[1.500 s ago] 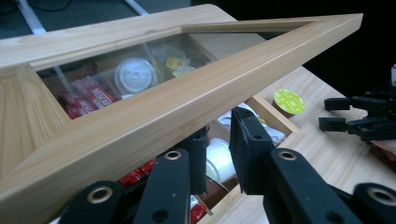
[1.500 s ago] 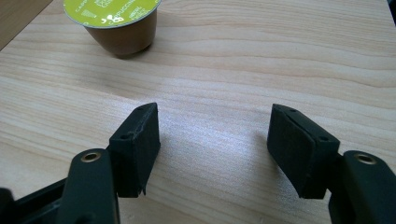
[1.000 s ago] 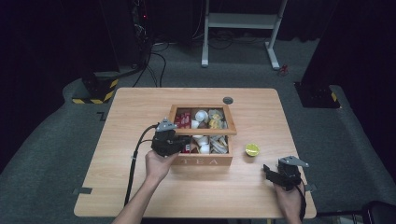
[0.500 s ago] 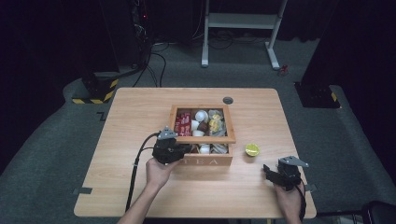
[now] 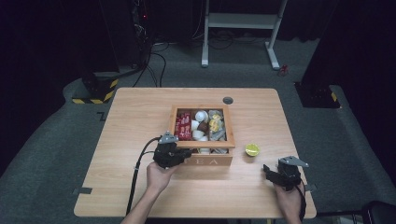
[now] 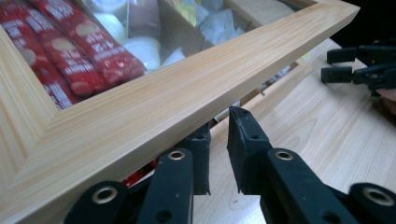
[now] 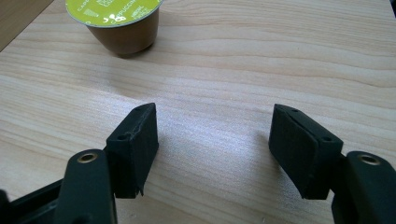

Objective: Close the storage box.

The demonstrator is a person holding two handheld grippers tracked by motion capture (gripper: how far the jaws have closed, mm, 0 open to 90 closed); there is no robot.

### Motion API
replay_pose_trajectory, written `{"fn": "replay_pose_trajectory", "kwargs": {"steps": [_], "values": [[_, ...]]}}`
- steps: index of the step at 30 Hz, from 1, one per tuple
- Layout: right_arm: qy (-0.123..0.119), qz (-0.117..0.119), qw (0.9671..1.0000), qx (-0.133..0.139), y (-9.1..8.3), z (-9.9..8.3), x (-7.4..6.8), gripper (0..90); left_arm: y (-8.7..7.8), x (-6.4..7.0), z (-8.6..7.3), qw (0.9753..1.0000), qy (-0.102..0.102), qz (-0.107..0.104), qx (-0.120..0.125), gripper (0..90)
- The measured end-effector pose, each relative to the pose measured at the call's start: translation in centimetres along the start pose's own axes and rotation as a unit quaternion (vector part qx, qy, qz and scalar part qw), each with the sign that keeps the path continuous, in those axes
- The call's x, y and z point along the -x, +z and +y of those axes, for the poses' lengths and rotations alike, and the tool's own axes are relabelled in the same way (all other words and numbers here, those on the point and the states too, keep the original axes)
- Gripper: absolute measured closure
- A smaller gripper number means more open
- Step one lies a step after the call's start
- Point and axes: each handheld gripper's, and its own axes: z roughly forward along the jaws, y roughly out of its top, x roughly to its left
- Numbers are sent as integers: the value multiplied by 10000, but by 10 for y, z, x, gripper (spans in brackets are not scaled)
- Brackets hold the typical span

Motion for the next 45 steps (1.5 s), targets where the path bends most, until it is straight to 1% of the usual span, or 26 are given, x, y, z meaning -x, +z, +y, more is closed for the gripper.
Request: {"fn": "replay_pose_trajectory", "kwargs": {"steps": [7,10,12,13,16,17,20,21,22,23,26,28,29,33,35,37,40,41,43,45], "values": [[2,-1,10000,-1,0,0,0,327,3,-1,-5,10000,-80,-41,-32,776],[1,0,10000,-1,0,0,0,328,3,0,-7,9999,-134,-64,22,775],[1,0,10000,-1,0,0,0,328,3,0,-8,9999,-79,-72,10,775],[1,0,10000,-1,0,0,0,328,3,0,-9,9999,-107,-81,-3,775],[1,0,10000,0,0,0,0,328,5,1,-12,9999,-53,-100,-61,778],[2,0,10000,0,0,0,0,328,5,1,-14,9999,-78,-114,-64,778],[1,0,10000,1,0,0,0,327,6,2,-16,9999,-68,-123,-86,778],[3,1,10000,-1,0,0,0,328,7,3,-17,9999,-71,-121,-99,778],[2,1,10000,0,0,0,0,328,7,3,-18,9999,-15,-99,-105,778],[2,1,10000,-1,0,0,0,327,7,3,-18,9999,-4,-85,-108,779],[1,0,10000,0,0,0,0,327,7,4,-19,9999,-23,-87,-101,780],[3,1,10000,-1,0,0,0,327,9,6,-21,9998,45,-91,-154,785],[2,1,10000,-1,0,0,0,327,10,7,-22,9997,138,-64,-200,786],[1,3,10000,0,0,0,0,326,10,8,-23,9997,152,-29,-174,785],[1,3,10000,0,0,0,0,326,10,9,-23,9997,164,3,-169,780],[-1,3,10000,-1,0,0,0,326,8,10,-24,9998,108,24,-158,767],[1,4,10000,0,0,0,0,326,3,8,-24,9998,159,60,-137,761],[1,3,10000,0,0,0,0,326,2,8,-25,9999,104,55,-120,758],[0,3,10000,1,0,0,0,326,-1,6,-26,9999,74,52,-116,743],[0,4,10000,-1,0,0,0,326,-5,5,-26,10000,15,-2,-67,716]]}}
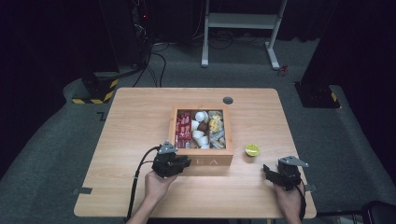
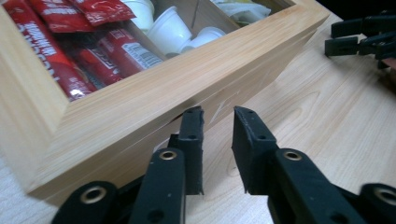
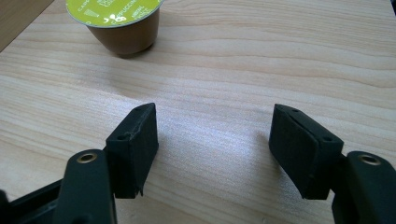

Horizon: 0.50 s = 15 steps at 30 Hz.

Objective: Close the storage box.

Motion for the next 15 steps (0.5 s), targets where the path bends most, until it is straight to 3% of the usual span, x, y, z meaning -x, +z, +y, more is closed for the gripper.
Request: {"fn": "replay_pose_trajectory", "kwargs": {"steps": [11,15], "values": [[-4,3,10000,-7,0,0,0,325,-15,-3,2,9999,-16,37,154,618],[-6,3,10000,-7,0,0,0,325,-21,-6,4,9995,-131,-26,275,602]]}}
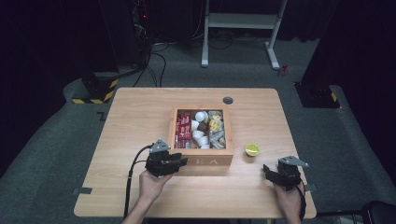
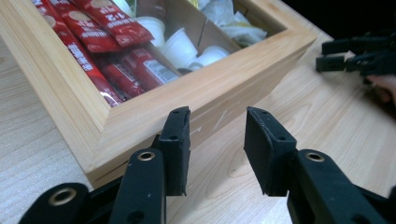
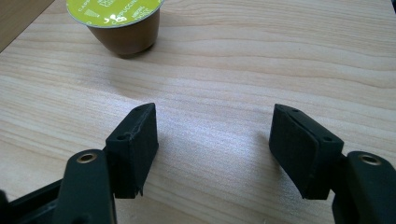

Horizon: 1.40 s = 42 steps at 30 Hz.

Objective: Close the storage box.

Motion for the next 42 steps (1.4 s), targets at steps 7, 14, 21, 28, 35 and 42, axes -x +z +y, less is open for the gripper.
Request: {"fn": "replay_pose_trajectory", "kwargs": {"steps": [7,14,21,28,35,42], "values": [[-3,16,10000,-6,0,0,0,322,-14,-7,6,9997,-106,141,197,591],[-10,29,10000,-12,0,1,0,321,-23,-18,9,9990,-113,314,299,579],[-12,37,10000,-15,0,1,0,321,-30,-22,8,9970,-76,619,467,569],[-13,36,10000,-14,0,1,0,321,-41,-29,4,9944,-142,848,607,539],[-18,36,10000,-14,0,1,0,321,-49,-35,1,9925,-188,991,685,522],[-13,37,10000,-8,0,0,-1,319,-49,-37,-1,9922,-103,1079,622,496]]}}
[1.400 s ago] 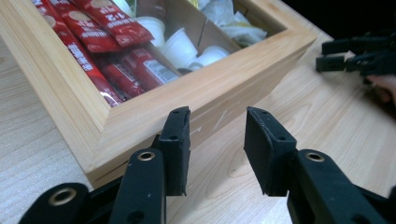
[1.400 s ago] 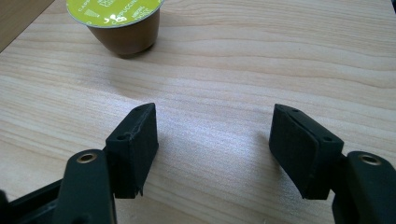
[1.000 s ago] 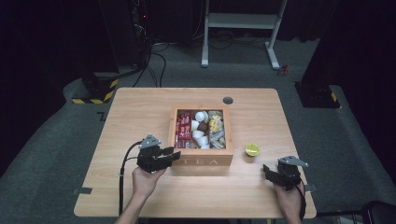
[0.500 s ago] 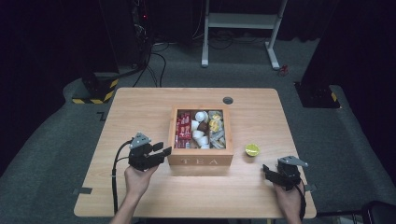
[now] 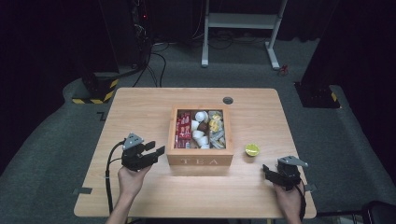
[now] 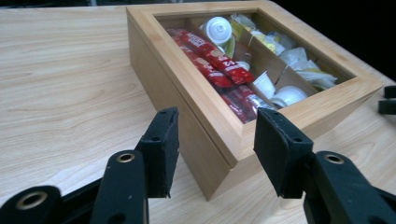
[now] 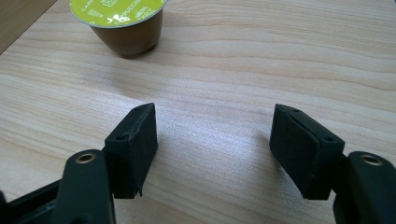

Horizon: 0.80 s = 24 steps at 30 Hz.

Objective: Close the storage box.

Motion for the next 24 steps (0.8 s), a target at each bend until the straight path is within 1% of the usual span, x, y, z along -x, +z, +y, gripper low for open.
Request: {"fn": "replay_pose_trajectory", "kwargs": {"steps": [6,8,11,14,18,24], "values": [[-10,0,10000,3,0,0,0,319,-1,-4,-4,10000,-28,77,-2,461],[-8,1,10000,2,0,0,0,319,-1,-7,-5,9999,-77,71,-33,443],[-10,1,10000,3,0,0,0,319,-2,-11,-7,9996,-199,216,-44,435],[-19,6,10000,6,0,0,0,318,-3,-15,-9,9990,-306,316,-39,425],[-38,9,10000,11,0,0,0,318,-6,-20,-14,9983,-291,505,9,417],[-32,10,10000,7,0,0,0,319,-13,-31,-24,9968,-454,648,97,418]]}}
